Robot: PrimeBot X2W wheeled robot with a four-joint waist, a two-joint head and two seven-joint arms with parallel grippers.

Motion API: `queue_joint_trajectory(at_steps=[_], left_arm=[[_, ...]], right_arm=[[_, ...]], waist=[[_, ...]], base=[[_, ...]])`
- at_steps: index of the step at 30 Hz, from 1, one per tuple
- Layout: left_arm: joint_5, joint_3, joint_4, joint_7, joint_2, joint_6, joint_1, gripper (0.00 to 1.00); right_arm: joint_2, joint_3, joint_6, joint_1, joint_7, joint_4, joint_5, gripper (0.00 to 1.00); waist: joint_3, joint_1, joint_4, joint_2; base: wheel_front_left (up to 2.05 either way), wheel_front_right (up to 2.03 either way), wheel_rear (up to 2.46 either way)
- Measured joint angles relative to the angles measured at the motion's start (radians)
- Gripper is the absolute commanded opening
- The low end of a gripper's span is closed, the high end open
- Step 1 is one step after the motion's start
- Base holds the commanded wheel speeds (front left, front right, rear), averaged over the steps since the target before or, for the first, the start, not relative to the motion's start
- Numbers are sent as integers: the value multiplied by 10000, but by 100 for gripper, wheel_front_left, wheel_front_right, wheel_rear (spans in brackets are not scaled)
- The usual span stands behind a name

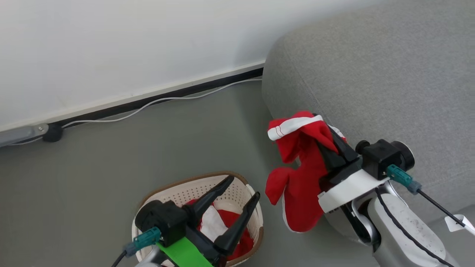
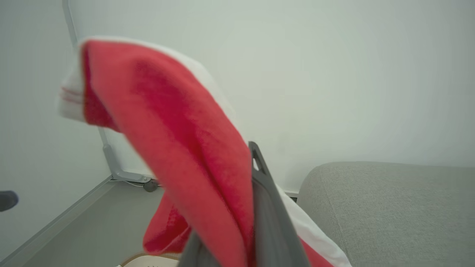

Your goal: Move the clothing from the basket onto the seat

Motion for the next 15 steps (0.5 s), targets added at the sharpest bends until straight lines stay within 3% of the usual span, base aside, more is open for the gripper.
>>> queue_joint_trajectory(at_steps=[7,15], left_arm=[[353,295,-221,-13,307,142,-57,100],[669,13,-368,337,376,153,-344,100]], right_arm=[[54,-286,79,-56,0,-349,476,0],[-155,-1860,90,-1283,10,-150,1507,0]], waist=[[739,0,-841,0],[1941,1,-1338,0]], base=[[0,0,0],[0,0,0]])
